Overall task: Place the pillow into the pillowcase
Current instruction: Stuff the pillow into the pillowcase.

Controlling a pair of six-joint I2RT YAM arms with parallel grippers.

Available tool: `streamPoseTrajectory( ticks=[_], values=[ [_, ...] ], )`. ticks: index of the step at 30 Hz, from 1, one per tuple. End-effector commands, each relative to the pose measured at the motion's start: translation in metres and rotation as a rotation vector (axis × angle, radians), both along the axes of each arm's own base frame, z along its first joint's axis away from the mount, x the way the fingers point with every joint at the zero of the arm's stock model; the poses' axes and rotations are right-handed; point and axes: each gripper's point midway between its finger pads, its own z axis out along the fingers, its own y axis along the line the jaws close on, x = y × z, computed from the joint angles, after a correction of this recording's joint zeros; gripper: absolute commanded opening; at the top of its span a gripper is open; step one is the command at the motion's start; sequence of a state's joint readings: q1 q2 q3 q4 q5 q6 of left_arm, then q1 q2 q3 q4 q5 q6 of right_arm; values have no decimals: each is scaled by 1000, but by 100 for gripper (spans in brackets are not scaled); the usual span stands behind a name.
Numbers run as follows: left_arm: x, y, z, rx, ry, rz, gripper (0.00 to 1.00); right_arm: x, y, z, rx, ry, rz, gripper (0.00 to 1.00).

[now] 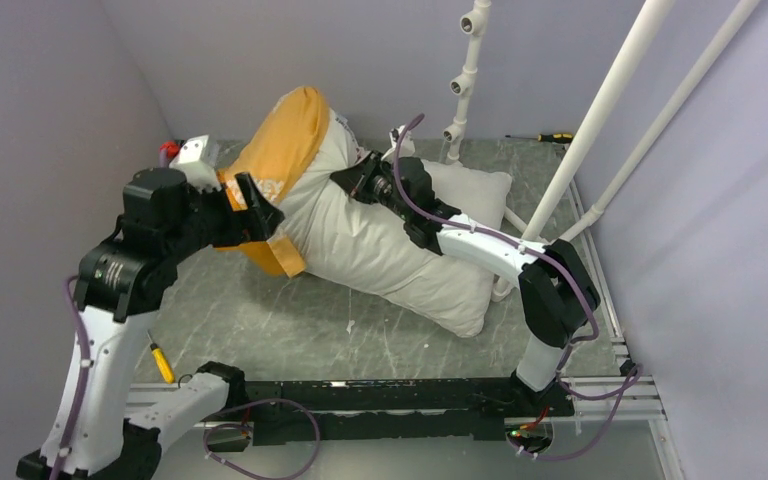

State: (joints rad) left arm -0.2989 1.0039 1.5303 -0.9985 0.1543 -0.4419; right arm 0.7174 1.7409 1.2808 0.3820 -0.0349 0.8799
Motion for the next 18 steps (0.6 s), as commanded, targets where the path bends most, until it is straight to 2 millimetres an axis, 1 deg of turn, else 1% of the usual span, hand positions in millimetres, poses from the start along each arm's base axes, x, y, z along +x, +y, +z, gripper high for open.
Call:
streamPoseTrajectory(
  ticks=[1, 2, 4, 5, 7, 8, 9, 11, 12, 13, 14, 15, 17, 18],
  values=[
    [5, 38, -42, 113, 117, 216, 98, -7, -7, 44, 109, -87, -9, 0],
    [8, 35, -48, 108, 137, 211, 97, -7, -7, 43, 106, -87, -6, 0],
    [18, 29, -60, 89, 172, 204, 92, -7, -6, 44, 99, -89, -1, 0],
    [23, 31, -68, 86, 200, 225, 88, -7, -5, 45, 99, -91, 3, 0],
    [31, 44, -82, 73, 269, 285, 81, -7, -5, 48, 105, -96, 7, 0],
    [35, 56, -89, 40, 308, 322, 79, -7, -5, 49, 102, -98, 6, 0],
    [37, 64, -96, 9, 338, 347, 79, -7, -5, 51, 100, -101, 6, 0],
    [39, 72, -104, -51, 349, 360, 83, -6, -3, 53, 99, -104, 13, 0],
    [40, 70, -106, -86, 337, 334, 84, -6, -2, 53, 98, -105, 18, 0],
    [43, 63, -107, -123, 317, 288, 84, -6, -2, 53, 97, -102, 21, 0],
    [46, 56, -109, -157, 303, 244, 81, -6, -1, 52, 96, -100, 26, 0],
    [50, 47, -107, -193, 276, 193, 77, -6, 0, 50, 96, -97, 28, 0],
    [51, 35, -108, -252, 265, 129, 63, -5, 1, 49, 99, -91, 31, 0],
    [51, 30, -106, -275, 256, 103, 49, -5, 2, 48, 102, -86, 34, 0]
  ],
)
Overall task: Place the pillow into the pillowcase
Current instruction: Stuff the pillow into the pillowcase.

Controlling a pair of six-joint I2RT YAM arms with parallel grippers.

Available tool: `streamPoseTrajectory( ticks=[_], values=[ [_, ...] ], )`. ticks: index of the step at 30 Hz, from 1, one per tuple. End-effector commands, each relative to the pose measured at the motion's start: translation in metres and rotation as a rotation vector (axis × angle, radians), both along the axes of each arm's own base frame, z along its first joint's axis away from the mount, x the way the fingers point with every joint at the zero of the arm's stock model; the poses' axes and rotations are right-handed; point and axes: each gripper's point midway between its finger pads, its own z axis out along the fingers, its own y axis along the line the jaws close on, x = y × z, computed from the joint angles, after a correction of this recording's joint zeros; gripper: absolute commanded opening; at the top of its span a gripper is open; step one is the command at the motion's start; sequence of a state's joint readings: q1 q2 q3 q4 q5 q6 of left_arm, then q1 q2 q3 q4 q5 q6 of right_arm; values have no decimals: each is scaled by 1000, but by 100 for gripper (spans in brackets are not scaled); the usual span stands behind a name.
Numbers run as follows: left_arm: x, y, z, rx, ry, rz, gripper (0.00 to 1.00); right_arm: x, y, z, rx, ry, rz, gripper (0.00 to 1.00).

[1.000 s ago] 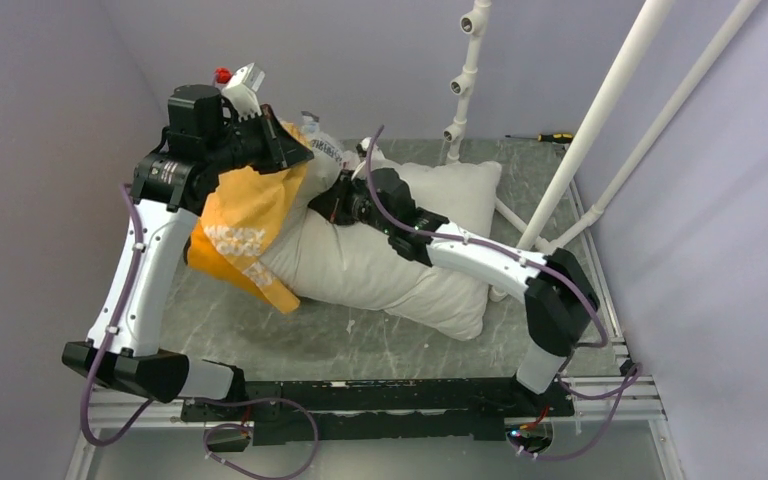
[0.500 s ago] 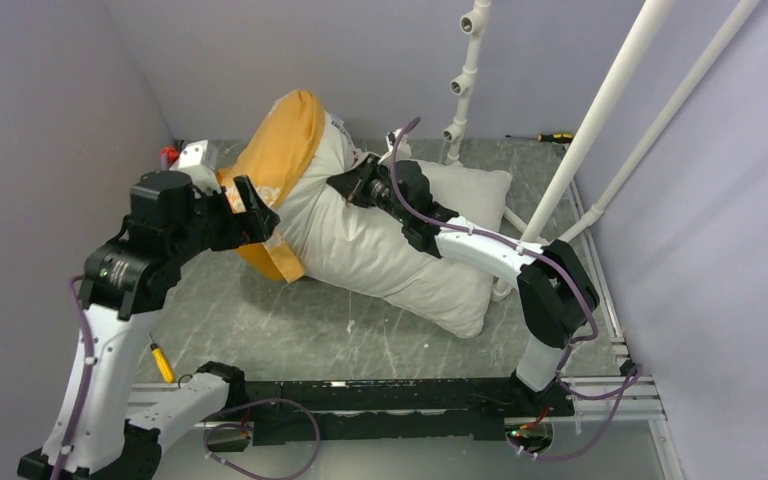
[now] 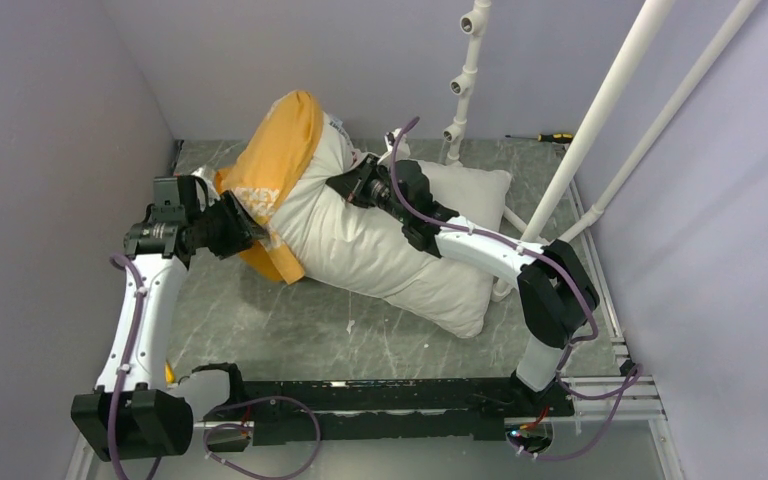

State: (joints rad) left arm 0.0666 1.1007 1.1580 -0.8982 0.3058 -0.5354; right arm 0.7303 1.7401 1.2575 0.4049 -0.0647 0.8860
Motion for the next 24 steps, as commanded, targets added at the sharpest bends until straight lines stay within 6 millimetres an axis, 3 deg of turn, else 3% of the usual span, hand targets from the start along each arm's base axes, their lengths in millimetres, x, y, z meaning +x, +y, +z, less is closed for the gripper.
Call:
streamPoseTrajectory(
  ticks=[1, 4, 5, 13, 19, 24],
  values=[
    [9, -38, 38, -185, -193, -162, 40, 6, -3, 53, 99, -88, -2, 0],
    [2, -41, 43, -206, -205, -159, 5, 7, 0, 53, 108, -85, 7, 0],
    [-2, -41, 44, -207, -203, -157, 0, 7, 0, 54, 113, -83, 8, 0],
    [-57, -47, 66, -248, -243, -121, 0, 12, -4, 69, 180, -84, 16, 0],
    [-96, -49, 39, -297, -160, -45, 0, 15, -16, 91, 249, -101, 16, 0],
    [-121, -63, 6, -456, -98, 3, 0, 13, -24, 111, 322, -110, 29, 0]
  ],
)
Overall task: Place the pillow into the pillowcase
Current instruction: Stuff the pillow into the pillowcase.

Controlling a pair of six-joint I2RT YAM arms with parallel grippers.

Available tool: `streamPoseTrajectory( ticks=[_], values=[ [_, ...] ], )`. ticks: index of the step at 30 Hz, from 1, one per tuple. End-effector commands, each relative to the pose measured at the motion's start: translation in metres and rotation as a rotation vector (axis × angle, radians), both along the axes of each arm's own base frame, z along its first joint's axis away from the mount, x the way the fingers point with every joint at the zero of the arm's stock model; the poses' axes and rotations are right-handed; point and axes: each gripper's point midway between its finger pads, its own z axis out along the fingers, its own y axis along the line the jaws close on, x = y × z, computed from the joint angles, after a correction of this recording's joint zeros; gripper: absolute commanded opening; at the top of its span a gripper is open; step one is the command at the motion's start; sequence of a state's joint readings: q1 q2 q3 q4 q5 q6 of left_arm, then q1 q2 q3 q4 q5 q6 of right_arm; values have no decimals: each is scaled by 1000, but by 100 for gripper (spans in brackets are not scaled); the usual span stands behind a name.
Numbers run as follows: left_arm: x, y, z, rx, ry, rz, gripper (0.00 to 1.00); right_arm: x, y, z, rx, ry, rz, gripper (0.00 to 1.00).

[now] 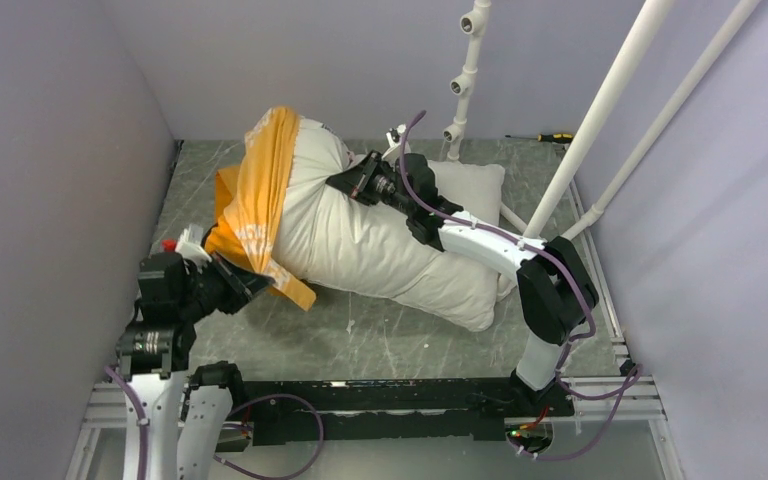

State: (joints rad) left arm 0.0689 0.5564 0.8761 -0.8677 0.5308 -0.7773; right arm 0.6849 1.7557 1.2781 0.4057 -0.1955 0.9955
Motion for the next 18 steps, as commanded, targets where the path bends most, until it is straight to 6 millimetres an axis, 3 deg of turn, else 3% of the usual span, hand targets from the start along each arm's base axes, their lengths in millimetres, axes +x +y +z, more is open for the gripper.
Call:
streamPoseTrajectory(
  ticks=[1, 5, 7, 8, 9, 10, 11, 13, 18],
  values=[
    [-32, -14, -28, -146, 125, 19, 0, 13, -24, 107, 249, -182, -63, 0],
    [-46, -13, -42, -120, 143, 10, 0, 13, -24, 109, 245, -187, -65, 0],
    [-46, -10, -38, -76, 137, -4, 0, 15, -24, 103, 225, -184, -65, 0],
    [-44, -8, -33, -43, 117, -20, 10, 15, -25, 101, 216, -184, -68, 0],
    [-41, -4, -29, -4, 119, -15, 38, 15, -25, 98, 208, -183, -68, 0],
    [-36, 2, -24, 41, 121, -4, 59, 15, -26, 95, 200, -183, -70, 0],
    [-31, 8, -18, 86, 125, 5, 70, 14, -27, 92, 195, -182, -71, 0],
    [-17, 21, -7, 175, 133, 20, 77, 13, -27, 86, 180, -178, -68, 0],
    [33, 38, 41, 286, 32, 27, 80, 10, -28, 76, 165, -165, -58, 0]
  ],
)
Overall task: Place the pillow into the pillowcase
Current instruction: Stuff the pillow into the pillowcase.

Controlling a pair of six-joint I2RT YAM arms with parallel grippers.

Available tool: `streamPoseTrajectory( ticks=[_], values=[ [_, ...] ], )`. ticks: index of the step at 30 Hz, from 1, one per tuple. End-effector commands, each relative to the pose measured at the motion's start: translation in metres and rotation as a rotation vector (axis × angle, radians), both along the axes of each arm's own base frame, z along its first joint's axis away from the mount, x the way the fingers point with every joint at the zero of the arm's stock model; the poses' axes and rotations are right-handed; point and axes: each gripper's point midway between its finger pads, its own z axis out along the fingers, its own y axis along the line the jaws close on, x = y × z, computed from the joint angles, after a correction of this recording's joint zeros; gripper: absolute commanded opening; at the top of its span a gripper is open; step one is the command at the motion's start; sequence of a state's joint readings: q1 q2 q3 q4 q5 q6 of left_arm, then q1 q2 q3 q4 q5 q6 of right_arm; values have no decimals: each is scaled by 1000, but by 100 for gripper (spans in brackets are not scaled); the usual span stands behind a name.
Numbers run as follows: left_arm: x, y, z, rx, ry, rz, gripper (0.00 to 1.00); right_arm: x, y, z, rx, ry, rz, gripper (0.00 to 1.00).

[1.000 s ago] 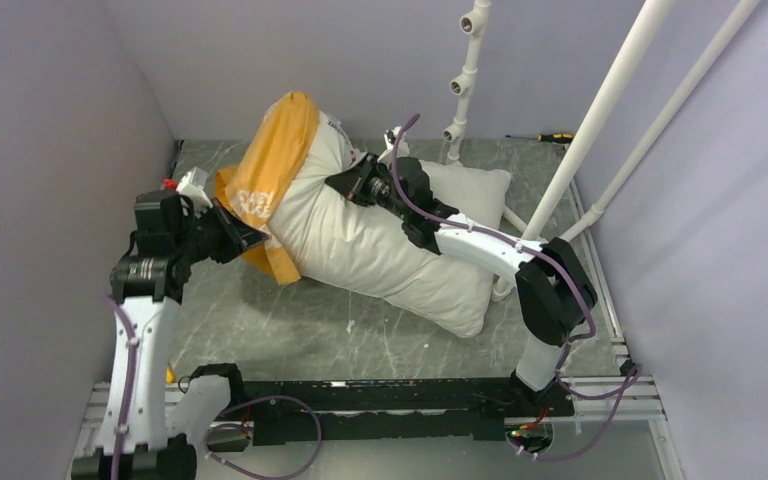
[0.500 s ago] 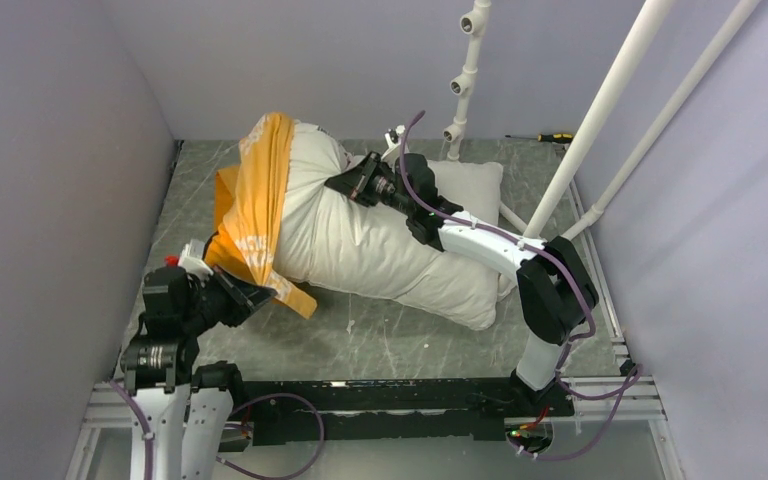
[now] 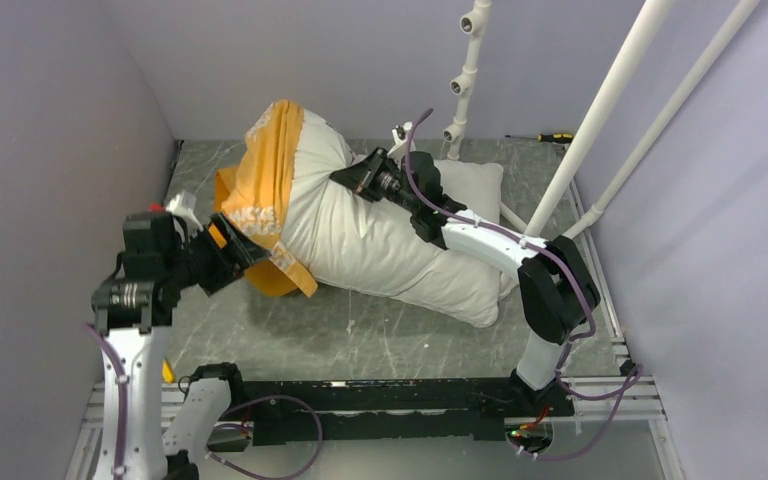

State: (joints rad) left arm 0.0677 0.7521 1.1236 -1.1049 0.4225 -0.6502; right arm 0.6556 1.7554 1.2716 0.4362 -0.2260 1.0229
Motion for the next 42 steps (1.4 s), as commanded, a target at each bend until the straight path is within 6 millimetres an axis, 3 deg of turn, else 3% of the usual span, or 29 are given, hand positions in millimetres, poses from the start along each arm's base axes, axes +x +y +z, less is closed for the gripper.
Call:
streamPoseTrajectory(
  ticks=[1, 3, 9, 14, 18, 21, 24, 27, 31, 34, 38, 40, 42],
  values=[
    [39, 21, 33, 156, -109, -3, 81, 3, -20, 69, 129, -164, -60, 0],
    [54, 27, 43, 191, -131, 2, 83, 3, -21, 69, 126, -164, -59, 0],
    [93, 63, 48, 255, -158, 79, 91, 5, -38, 79, 86, -198, -109, 0],
    [129, 108, 49, 133, -206, 145, 92, 2, -56, 88, 59, -227, -141, 0],
    [160, 143, 14, 37, -141, 232, 92, 2, -64, 86, 53, -226, -150, 0],
    [175, 167, -34, -107, -67, 329, 91, 3, -66, 85, 54, -223, -146, 0],
    [189, 179, -87, -163, 58, 373, 89, 3, -68, 82, 53, -218, -143, 0],
    [210, 163, -124, -207, 128, 298, 88, 3, -71, 79, 62, -211, -141, 0],
    [235, 112, -147, -282, 143, 132, 89, 3, -75, 77, 72, -202, -139, 0],
    [250, 84, -151, -335, 97, 72, 90, 3, -78, 78, 73, -199, -135, 0],
    [260, 71, -184, -320, 174, 94, 87, 3, -80, 82, 77, -203, -131, 0],
    [263, 74, -207, -296, 225, 120, 77, 2, -81, 85, 79, -207, -129, 0],
    [265, 79, -227, -297, 276, 154, 54, 1, -82, 88, 77, -211, -129, 0]
  ],
)
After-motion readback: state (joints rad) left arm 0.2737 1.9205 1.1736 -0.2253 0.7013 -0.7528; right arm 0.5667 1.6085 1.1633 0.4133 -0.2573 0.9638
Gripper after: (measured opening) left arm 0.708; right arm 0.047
